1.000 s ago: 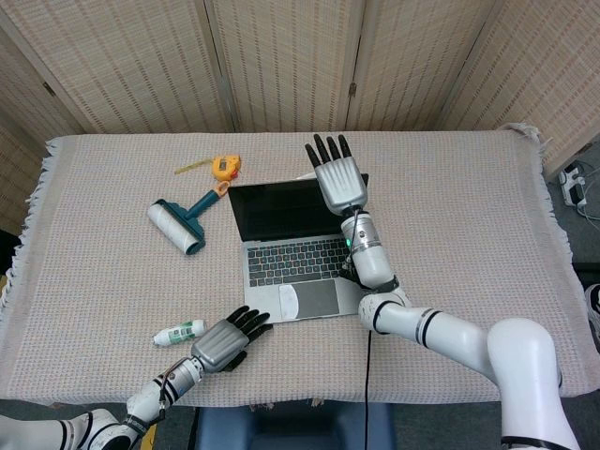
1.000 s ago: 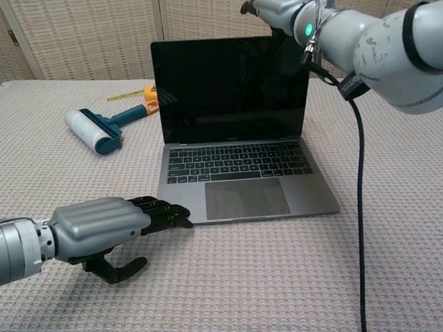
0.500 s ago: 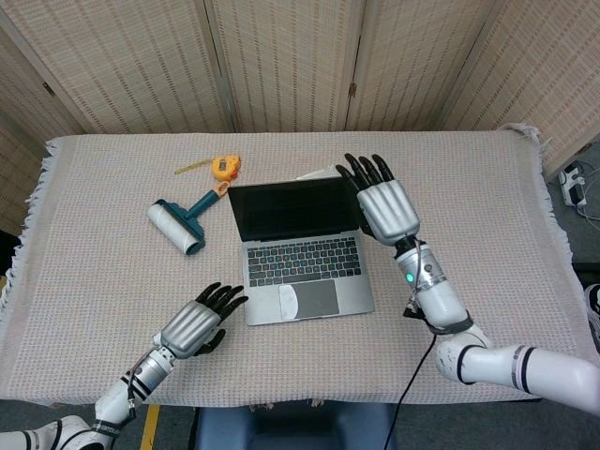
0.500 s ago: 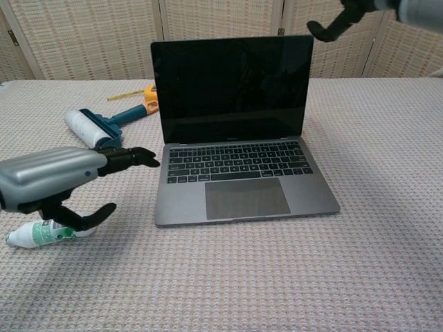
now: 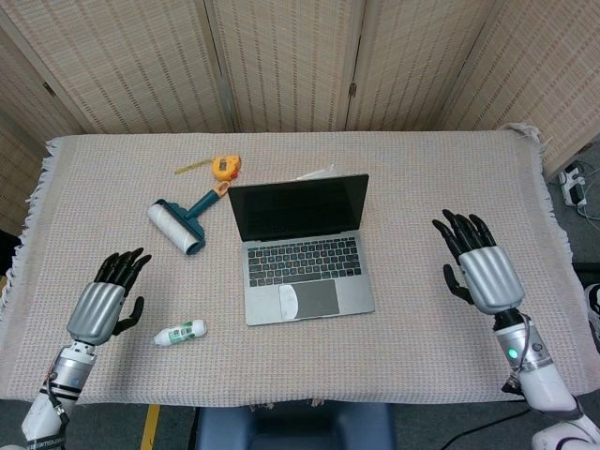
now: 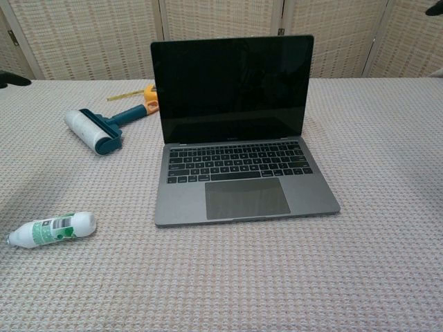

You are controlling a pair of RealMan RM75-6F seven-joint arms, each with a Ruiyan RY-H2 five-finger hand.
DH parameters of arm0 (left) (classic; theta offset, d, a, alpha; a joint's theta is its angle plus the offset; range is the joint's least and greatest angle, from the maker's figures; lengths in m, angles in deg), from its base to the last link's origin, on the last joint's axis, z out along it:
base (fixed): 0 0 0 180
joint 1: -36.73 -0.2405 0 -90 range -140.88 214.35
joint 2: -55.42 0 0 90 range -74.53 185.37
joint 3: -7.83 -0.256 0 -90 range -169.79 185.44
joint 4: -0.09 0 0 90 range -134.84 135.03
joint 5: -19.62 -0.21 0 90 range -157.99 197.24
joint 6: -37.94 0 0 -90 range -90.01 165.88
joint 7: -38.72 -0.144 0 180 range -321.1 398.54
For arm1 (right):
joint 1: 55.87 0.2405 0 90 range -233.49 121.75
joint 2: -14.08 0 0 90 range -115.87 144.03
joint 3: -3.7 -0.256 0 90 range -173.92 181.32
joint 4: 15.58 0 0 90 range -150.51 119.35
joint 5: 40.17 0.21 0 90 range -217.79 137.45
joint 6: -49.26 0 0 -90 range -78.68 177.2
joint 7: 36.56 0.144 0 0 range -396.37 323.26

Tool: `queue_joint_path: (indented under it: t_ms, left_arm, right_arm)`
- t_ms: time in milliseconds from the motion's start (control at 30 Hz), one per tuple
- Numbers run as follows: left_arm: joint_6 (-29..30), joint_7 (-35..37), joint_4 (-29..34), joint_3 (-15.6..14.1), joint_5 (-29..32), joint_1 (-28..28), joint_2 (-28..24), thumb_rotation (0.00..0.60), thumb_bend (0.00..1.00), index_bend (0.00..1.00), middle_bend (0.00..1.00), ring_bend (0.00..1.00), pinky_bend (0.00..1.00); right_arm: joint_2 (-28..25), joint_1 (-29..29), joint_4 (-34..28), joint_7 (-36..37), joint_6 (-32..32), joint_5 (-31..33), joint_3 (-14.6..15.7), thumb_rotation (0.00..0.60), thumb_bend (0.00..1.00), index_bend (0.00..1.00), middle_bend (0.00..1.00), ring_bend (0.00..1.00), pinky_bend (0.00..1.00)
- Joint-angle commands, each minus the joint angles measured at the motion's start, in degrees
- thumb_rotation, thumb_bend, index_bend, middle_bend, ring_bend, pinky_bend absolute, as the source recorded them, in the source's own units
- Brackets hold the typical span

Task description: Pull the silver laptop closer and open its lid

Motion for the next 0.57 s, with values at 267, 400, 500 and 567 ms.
queue_joint_path:
  t_ms: [267, 400, 500, 567]
  left_arm:
    - [11.38, 2.48, -0.65, -2.55, -2.92, -10.19, -1.71, 0.600, 0.65, 0.11, 0.07, 0.04, 0.00]
    - [13.52, 1.88, -0.74, -3.20, -4.02, -12.50, -1.10, 0.600, 0.65, 0.11, 0.07, 0.04, 0.00]
    - [14.78, 0.92, -1.04, -2.99, -4.80, -13.54, -0.37, 0.600, 0.65, 0.11, 0.07, 0.04, 0.00]
    - [14.87, 0.69, -1.07, -2.94, -5.15, -13.88, -0.17, 0.600, 0.65, 0.11, 0.07, 0.04, 0.00]
  right_arm:
    - [3.69, -11.99, 7.33, 8.95, -11.20, -8.12, 6.33, 0.600, 0.62, 0.00, 0.00, 0.03, 0.00]
    - [4.77, -14.08, 8.80, 10.38, -12.55, -9.62, 7.04, 0.600, 0.62, 0.00, 0.00, 0.01, 0.00]
    - [5.47, -14.98, 9.39, 10.44, -13.24, -10.53, 6.90, 0.600, 0.62, 0.00, 0.00, 0.01, 0.00]
    - [5.64, -15.36, 9.50, 10.20, -13.57, -11.02, 6.69, 0.600, 0.62, 0.00, 0.00, 0.01, 0.00]
